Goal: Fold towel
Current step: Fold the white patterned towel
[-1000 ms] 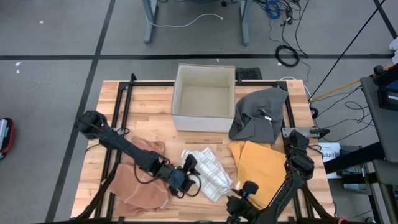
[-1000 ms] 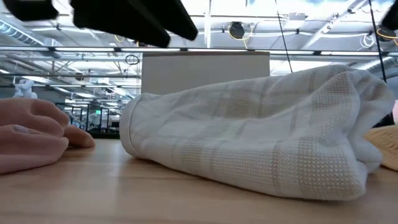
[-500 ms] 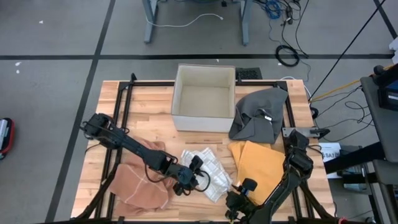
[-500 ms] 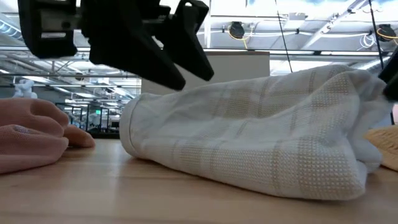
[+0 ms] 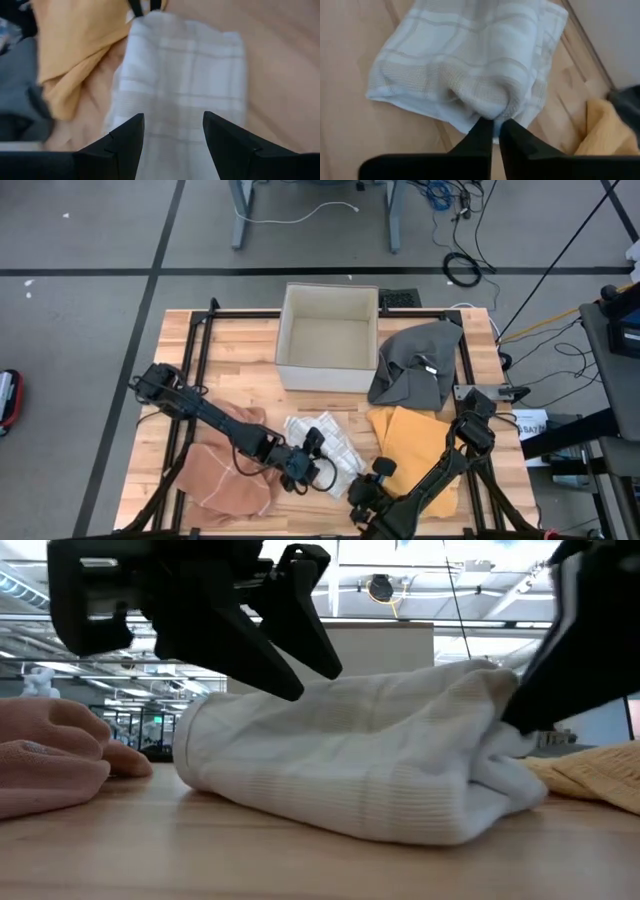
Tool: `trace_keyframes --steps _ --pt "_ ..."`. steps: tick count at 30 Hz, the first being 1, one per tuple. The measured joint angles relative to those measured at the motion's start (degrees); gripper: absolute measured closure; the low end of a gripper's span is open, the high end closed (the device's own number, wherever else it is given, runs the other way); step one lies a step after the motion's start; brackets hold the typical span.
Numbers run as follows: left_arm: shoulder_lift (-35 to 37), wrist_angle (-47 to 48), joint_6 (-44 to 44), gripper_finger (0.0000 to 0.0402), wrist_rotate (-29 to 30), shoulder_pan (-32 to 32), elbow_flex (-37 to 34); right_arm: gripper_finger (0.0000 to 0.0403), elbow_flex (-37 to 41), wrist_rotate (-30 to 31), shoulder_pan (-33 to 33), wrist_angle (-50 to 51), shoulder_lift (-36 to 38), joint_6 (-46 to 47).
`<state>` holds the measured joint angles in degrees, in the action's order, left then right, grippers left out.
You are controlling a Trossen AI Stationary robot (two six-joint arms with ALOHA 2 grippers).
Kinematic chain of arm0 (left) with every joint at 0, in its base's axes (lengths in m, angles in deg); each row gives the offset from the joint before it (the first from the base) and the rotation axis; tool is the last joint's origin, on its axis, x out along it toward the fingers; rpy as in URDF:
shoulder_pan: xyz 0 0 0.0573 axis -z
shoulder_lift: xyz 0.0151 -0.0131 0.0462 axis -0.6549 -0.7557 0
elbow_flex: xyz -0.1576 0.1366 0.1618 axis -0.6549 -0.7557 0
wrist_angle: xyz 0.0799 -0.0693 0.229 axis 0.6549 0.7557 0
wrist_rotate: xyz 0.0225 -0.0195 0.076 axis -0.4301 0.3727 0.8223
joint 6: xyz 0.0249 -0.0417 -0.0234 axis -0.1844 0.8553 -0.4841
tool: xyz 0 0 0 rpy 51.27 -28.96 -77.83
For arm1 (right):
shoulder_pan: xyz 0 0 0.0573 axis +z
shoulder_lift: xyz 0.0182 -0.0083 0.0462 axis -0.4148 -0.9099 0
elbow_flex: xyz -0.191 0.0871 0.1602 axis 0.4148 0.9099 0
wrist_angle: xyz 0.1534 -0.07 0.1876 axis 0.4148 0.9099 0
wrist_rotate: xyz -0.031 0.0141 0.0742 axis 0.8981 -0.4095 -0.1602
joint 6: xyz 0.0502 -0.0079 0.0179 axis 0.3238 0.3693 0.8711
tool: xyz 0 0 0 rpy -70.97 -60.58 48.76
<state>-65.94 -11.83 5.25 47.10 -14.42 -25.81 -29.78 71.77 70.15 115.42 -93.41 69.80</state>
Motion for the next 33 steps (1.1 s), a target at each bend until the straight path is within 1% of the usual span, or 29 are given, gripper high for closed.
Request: trace_keyframes --steps 5,8,10,12,18,20,22,24,26,28,31,33 --pt "0.0 0.53 -4.38 0.0191 7.34 1.5 0.0 0.0399 -2.01 3.4 0.22 0.13 0.0 -4.08" --pt "0.0 -0.82 -5.85 0.0191 7.79 1.41 0.0 0.04 -4.06 6.81 0.96 -0.81 0.06 -9.2" --pt "0.0 -2.68 -5.99 0.0191 7.24 1.07 0.02 0.0401 -5.31 7.07 0.96 -1.6 0.07 -12.48" --pt "0.0 -4.0 -6.01 0.0191 3.68 0.36 0.05 0.0401 -6.44 6.97 0.96 -2.81 0.07 -15.9" --pt "0.0 -4.27 -6.62 0.0191 -7.62 -1.38 1.91 0.0402 -6.86 6.94 -0.35 -12.7 0.07 -29.94" --pt "0.0 -2.91 -7.71 0.0191 -10.95 -1.41 2.85 0.0402 -6.86 6.78 -1.14 -15.33 0.07 -33.51" --pt "0.0 0.79 -8.87 0.0197 -15.76 -1.34 4.23 0.0402 -6.86 6.87 -1.92 -17.32 0.07 -36.76" --pt "0.02 5.23 -9.04 0.0216 -20.14 -1.34 5.2 0.0402 -6.86 6.96 -2.5 -18.75 0.07 -39.02" --pt "0.02 8.9 -9.06 0.025 -22.11 -1.27 5.5 0.0403 -6.86 6.95 -2.87 -19.12 0.07 -40.09" --pt "0.02 11.76 -9.25 0.0296 -22.13 -1.02 6.01 0.0403 -6.86 6.97 -2.95 -19.56 0.07 -40.65" --pt "0.11 13.05 -11.15 0.037 -21.64 -0.33 6.25 0.0403 -6.86 6.97 -2.95 -19.58 0.07 -40.73" --pt "0.11 13.09 -12.42 0.0387 -20.95 0.54 6.25 0.0403 -6.86 6.94 -2.95 -19.82 0.07 -40.79"
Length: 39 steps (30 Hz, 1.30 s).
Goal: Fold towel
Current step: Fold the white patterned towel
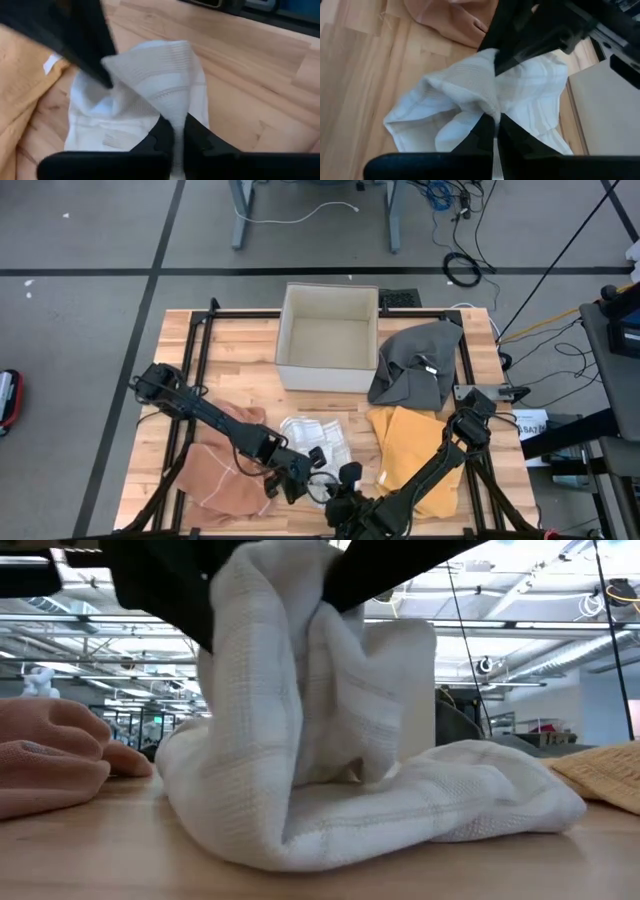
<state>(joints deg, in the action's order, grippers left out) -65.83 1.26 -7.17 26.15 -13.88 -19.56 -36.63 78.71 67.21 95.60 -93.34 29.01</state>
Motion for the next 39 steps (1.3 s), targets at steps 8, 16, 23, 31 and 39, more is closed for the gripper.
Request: trace_keyframes --steps 8,16,23,31,39 --pt "3.29 5.06 -0.77 0.0392 10.39 5.77 1.33 0.0342 0.0 0.45 1.11 -1.9 0.07 -2.64" --pt "6.32 16.77 9.41 0.0392 20.87 14.74 3.5 0.0244 0.0 -4.98 2.91 6.28 0.83 8.32" --pt "6.29 21.81 21.29 0.0392 25.17 19.81 3.5 0.0243 4.7 -12.79 1.03 -0.81 0.46 5.43" --pt "6.27 27.1 32.54 0.0391 26.17 22.04 2.06 0.0249 8.63 -17.18 -1.2 -15.26 0.48 -9.44" --pt "6.25 27.13 38.4 0.0376 27.35 21.97 -3.9 0.025 11.72 -19.6 -4.17 -21.97 0.48 -14.06"
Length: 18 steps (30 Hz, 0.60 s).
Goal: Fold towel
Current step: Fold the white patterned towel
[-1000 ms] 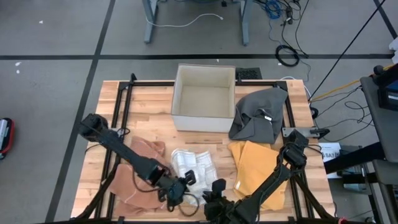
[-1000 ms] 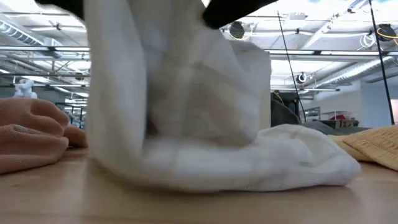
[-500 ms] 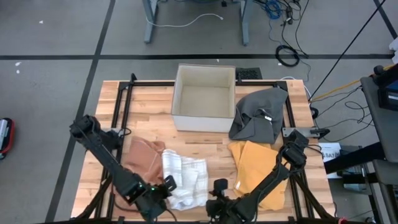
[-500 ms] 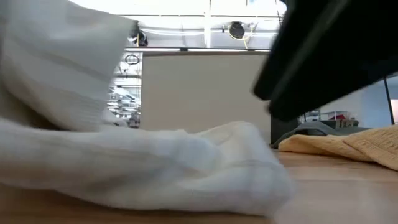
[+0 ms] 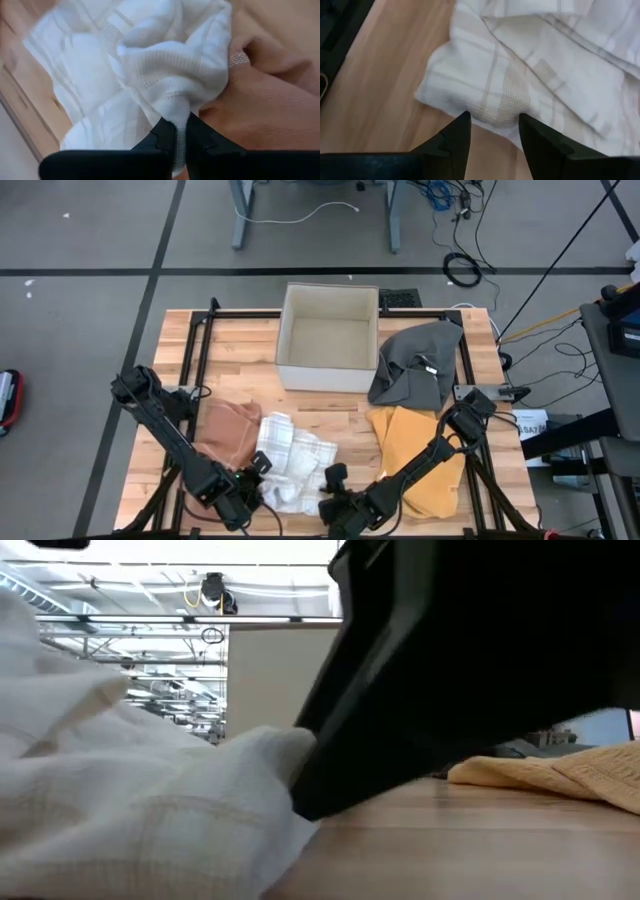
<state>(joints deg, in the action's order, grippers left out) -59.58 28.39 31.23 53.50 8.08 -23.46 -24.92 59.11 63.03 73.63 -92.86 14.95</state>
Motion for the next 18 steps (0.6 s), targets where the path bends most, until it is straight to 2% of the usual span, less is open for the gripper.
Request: trace_keyframes --steps 9,18 --pt "0.0 -0.41 3.47 0.0373 0.17 -0.52 -1.52 0.0246 -0.81 -1.99 1.67 -3.12 0.02 -2.05" --pt "0.0 -0.77 4.22 0.0367 0.16 -0.52 -1.52 0.0176 -0.85 -1.21 2.19 -6.95 0.04 -2.78"
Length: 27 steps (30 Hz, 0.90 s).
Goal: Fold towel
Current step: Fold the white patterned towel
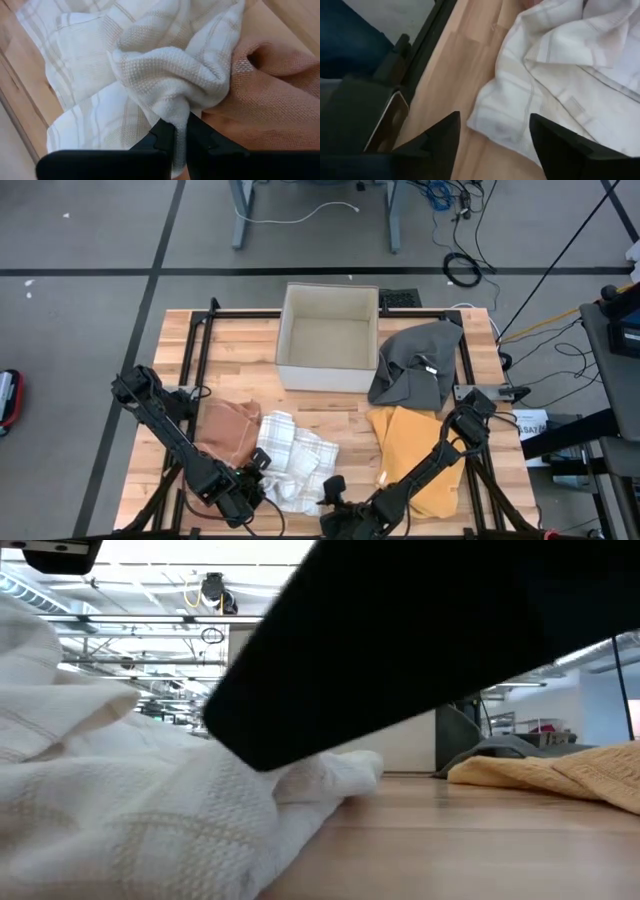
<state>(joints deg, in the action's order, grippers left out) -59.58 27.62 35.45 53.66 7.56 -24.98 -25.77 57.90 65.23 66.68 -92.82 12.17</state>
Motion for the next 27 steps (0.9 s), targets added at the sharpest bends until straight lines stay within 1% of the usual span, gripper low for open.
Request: trace_keyframes --steps 2,5,8,11,15,19,24,27 --pt "0.0 -0.04 -0.11 0.0357 -0.02 0.06 0.0 0.0165 0.0 -1.38 -0.65 -0.93 -0.19 -0.02" --pt "0.0 -0.04 -0.13 0.0332 -0.59 0.27 -0.02 0.0161 0.0 -4.44 -2.33 -2.35 -0.8 -0.64" --pt "0.0 -0.02 0.1 0.0302 -0.85 0.66 -0.02 0.017 0.03 -4.85 -3.42 -1.99 -1.31 -0.84" --pt "0.67 -0.15 1.15 0.0271 -0.89 1.41 -0.04 0.019 0.02 -6.22 -3.97 -2.38 -1.27 -1.09" --pt "2.18 -0.26 2.47 0.0236 -0.99 2.26 0.24 0.0223 -0.05 -8.12 -4.34 -2.45 -1.73 -1.24" --pt "3.5 -1.36 3.05 0.0213 -1.09 2.72 2.16 0.0264 -0.16 -9.5 -4.97 -2.42 -3.36 -0.77" --pt "3.74 -4.55 1.05 0.0201 -2.2 2.83 3.63 0.0334 -0.24 -8.99 -5.31 -0.11 -3.51 0.09" --pt "3.7 -8.92 -2.24 0.0199 -2.26 1.85 3.67 0.0378 -0.22 -8.9 -5.41 0.91 -3.28 0.0"
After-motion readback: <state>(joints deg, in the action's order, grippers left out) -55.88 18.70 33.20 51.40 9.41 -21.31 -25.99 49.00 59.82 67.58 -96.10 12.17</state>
